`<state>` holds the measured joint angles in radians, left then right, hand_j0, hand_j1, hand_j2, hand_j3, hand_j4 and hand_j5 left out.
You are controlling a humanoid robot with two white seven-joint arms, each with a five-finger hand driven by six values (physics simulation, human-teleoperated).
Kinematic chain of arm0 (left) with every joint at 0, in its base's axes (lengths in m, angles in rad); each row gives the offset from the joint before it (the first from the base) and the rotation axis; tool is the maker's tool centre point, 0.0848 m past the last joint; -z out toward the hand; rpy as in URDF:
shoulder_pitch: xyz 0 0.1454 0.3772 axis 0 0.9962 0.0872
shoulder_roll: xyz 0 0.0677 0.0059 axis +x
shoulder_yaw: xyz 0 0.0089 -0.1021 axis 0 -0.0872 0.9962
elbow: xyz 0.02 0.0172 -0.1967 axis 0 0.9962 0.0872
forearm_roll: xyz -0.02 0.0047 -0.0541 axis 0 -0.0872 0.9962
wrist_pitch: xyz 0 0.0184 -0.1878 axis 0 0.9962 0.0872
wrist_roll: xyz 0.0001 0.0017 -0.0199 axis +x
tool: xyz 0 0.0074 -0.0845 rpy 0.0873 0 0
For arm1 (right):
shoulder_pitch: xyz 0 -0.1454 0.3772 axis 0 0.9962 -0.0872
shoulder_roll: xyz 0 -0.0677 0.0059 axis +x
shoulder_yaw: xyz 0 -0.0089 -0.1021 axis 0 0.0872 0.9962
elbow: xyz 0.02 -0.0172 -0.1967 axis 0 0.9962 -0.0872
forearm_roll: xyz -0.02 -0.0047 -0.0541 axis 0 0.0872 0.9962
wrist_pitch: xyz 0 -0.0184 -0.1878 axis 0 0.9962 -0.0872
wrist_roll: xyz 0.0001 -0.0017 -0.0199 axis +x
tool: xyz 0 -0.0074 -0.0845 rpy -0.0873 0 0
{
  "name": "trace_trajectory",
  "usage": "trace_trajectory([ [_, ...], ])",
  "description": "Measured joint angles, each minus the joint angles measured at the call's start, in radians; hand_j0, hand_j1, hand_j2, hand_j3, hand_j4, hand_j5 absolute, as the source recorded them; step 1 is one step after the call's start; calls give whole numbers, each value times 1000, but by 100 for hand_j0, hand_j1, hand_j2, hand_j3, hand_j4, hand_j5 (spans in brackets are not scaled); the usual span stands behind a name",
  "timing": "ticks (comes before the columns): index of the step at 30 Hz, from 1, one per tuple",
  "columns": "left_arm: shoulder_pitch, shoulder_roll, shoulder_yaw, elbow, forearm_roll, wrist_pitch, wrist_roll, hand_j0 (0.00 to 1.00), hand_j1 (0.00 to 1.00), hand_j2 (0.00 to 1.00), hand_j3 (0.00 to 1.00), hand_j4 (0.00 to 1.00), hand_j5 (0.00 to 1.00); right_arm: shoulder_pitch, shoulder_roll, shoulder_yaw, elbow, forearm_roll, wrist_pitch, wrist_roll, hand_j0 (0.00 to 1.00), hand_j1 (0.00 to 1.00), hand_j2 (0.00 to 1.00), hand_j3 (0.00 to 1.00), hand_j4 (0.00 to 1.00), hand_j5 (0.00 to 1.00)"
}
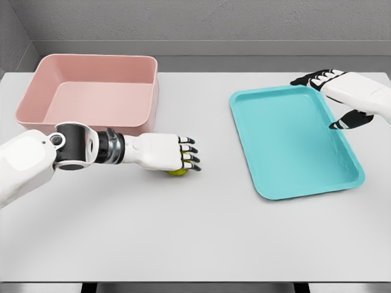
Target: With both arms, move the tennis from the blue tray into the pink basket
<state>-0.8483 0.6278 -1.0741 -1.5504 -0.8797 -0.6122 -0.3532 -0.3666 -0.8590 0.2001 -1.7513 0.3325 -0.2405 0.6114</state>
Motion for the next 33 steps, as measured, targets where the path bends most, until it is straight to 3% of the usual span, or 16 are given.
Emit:
trace_trajectory([
  [1,0,0,-1,0,1,0,-4,68,68,68,68,68,68,0,0,-3,0,0,0,0,100,100,100,100,100,100],
  [7,2,1,-3,1,15,3,-26,54,54,54,54,54,54,2,-1,-10,1,-1,0,0,100,100,100,100,100,100],
  [10,0,1,-4,1,17,3,-32,35,35,35,35,35,35,3,-1,-10,1,-1,0,0,100,100,100,100,100,100],
  [15,-8,3,-5,7,25,3,-36,20,20,20,20,20,20,5,-1,-10,1,-1,0,0,100,100,100,100,100,100],
  [24,-77,4,9,-11,129,1,-36,23,23,23,23,23,23,5,-1,-10,1,-2,0,0,100,100,100,100,100,100],
  [33,-152,27,117,-13,186,1,-37,24,24,24,24,24,24,3,-1,-11,1,-2,0,0,100,100,100,100,100,100],
])
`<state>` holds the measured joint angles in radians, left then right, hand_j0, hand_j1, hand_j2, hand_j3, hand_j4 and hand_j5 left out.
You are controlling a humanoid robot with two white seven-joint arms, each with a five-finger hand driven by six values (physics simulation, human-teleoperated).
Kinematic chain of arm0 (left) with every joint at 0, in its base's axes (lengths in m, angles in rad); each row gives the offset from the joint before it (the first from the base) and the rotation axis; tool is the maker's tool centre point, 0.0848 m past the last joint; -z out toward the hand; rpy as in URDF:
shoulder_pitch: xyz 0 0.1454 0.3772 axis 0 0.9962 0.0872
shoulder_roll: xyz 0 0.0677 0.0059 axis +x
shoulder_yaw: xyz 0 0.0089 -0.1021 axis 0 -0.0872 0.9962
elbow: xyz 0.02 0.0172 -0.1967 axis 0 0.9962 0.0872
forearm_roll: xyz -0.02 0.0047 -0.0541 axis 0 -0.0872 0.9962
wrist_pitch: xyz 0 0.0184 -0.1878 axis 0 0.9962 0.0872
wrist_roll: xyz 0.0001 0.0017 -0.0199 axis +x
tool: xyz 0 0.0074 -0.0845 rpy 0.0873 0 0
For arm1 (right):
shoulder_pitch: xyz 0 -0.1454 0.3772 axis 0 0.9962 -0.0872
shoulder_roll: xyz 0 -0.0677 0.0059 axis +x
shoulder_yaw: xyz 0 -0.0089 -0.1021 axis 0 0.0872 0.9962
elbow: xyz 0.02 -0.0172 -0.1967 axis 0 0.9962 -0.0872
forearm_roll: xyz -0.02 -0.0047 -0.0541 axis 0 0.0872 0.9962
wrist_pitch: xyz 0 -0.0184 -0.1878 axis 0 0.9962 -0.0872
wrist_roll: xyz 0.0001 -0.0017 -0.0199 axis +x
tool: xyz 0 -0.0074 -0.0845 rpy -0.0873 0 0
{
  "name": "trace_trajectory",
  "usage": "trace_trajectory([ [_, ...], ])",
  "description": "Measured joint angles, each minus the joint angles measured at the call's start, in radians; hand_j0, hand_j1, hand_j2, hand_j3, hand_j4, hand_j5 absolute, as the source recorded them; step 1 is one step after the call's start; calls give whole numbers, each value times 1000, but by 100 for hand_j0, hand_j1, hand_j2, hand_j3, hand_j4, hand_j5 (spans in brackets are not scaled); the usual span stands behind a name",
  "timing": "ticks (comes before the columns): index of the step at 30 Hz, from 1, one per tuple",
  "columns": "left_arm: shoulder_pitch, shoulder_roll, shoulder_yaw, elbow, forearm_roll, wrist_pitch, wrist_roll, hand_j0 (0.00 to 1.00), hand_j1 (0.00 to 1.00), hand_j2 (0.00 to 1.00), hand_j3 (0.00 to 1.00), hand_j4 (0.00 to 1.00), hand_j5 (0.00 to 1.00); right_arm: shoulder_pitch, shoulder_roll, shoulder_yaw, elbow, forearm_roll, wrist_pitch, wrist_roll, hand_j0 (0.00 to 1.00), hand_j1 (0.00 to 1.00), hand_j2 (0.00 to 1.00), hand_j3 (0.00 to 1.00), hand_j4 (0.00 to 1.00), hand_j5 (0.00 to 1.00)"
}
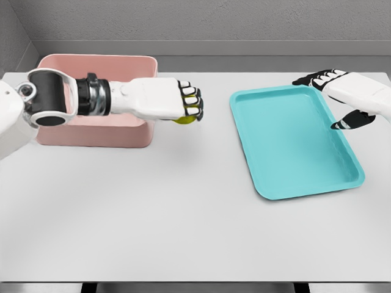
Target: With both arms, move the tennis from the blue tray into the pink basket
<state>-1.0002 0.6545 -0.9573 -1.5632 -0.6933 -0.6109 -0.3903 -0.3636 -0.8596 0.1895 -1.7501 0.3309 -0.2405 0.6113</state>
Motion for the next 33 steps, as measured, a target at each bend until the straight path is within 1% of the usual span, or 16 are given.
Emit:
trace_trajectory([
  [3,2,50,27,5,1,0,0,23,23,23,23,23,23,0,0,0,0,0,0,0,100,100,100,100,100,100],
  [6,3,92,60,49,-1,-1,-2,24,24,24,24,24,24,0,0,1,0,0,0,0,100,100,100,100,100,100],
  [8,11,104,79,110,-2,-1,-2,23,23,23,23,23,23,0,0,1,0,0,0,0,100,100,100,100,100,100],
  [11,15,102,113,234,-6,-1,-3,24,24,24,24,24,24,0,0,1,0,0,0,0,100,100,100,100,100,100],
  [14,25,93,128,338,-9,-2,-3,24,24,24,24,24,24,0,0,1,0,0,0,0,100,100,100,100,100,100],
  [16,26,81,131,393,-10,-2,-3,27,27,27,27,27,27,0,0,1,0,0,0,0,100,100,100,100,100,100],
  [17,37,74,132,414,-11,-2,-4,34,34,34,34,34,34,0,0,0,0,0,0,0,100,100,100,100,100,100],
  [18,37,67,133,431,-13,-2,-5,62,62,62,62,62,62,0,0,0,0,0,0,0,100,100,100,100,100,100],
  [20,37,53,134,453,-15,-2,-4,100,100,100,100,100,100,0,0,1,0,0,0,0,100,100,100,100,100,100],
  [27,38,42,132,463,-12,-2,-1,100,100,100,100,100,100,0,0,1,0,0,0,0,100,100,100,100,100,100],
  [29,41,47,133,438,-8,-2,1,100,100,100,100,100,100,0,0,1,0,0,0,0,100,100,100,100,100,100],
  [30,55,53,133,416,5,-2,2,100,100,100,100,100,100,0,-1,1,0,0,0,0,100,100,100,100,100,100],
  [33,86,108,133,343,89,-2,5,100,100,100,100,100,100,0,-1,0,0,0,0,0,100,100,100,100,100,100],
])
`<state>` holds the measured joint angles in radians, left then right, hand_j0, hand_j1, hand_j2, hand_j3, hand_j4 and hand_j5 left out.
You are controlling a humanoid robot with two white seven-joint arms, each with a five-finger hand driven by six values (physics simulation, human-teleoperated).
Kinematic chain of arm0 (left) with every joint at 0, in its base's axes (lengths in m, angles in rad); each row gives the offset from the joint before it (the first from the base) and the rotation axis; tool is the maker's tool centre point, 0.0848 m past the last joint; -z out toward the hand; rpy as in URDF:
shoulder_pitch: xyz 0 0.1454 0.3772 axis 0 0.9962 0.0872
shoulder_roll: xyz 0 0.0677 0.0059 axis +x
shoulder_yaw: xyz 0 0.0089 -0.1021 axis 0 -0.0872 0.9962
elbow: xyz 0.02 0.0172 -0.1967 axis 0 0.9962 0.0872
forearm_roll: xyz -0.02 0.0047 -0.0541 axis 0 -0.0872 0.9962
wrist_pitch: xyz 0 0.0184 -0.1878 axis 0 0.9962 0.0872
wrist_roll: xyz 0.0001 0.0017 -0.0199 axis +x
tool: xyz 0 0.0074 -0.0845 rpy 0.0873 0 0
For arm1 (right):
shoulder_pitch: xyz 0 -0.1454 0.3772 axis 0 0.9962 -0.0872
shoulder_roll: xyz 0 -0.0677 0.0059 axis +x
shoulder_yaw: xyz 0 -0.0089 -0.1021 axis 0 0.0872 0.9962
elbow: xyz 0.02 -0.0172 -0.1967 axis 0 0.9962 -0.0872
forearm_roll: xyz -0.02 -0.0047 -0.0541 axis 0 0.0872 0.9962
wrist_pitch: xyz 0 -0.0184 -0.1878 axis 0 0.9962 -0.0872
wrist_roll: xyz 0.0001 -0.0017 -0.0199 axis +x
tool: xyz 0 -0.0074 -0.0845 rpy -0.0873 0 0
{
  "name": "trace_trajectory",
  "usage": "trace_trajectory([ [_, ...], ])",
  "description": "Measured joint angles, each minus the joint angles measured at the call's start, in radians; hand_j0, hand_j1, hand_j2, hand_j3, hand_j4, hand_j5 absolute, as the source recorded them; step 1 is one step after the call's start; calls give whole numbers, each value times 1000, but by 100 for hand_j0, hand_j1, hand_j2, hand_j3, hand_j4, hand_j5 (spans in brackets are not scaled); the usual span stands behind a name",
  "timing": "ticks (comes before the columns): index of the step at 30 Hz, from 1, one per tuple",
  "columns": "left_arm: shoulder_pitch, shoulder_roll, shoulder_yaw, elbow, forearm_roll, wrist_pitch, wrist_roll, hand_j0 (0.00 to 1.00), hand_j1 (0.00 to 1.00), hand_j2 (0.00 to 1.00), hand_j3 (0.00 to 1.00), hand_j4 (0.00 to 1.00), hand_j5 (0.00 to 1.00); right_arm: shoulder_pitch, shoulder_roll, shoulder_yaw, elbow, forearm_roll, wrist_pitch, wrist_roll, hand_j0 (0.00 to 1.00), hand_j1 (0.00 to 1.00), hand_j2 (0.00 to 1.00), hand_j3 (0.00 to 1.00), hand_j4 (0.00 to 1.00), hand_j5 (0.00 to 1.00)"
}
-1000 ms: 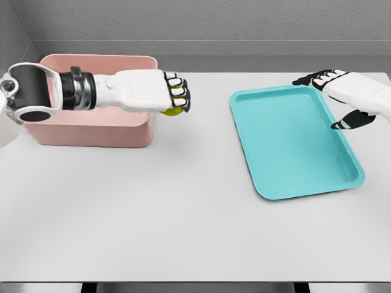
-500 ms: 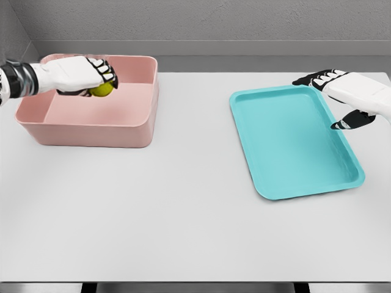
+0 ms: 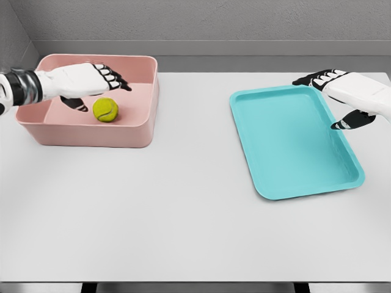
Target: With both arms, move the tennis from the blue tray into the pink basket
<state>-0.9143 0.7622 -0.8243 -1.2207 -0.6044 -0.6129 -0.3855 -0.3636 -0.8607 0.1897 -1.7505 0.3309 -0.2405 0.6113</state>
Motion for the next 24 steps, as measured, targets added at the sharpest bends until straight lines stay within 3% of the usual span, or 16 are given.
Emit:
trace_trajectory([
  [4,28,97,6,-77,125,0,1,100,100,100,100,100,100,0,0,-1,-1,0,0,0,100,100,100,100,100,100],
  [10,124,240,24,-218,263,1,-1,100,100,100,100,100,100,-8,1,-1,-1,0,-1,0,100,100,100,100,100,100],
  [15,153,313,37,-285,292,0,0,100,100,100,100,100,100,-8,3,-1,-1,0,-1,0,100,100,100,100,100,100],
  [24,153,332,42,-298,301,0,1,100,100,100,100,100,100,-5,2,-2,-1,0,-2,0,100,100,100,100,100,100],
])
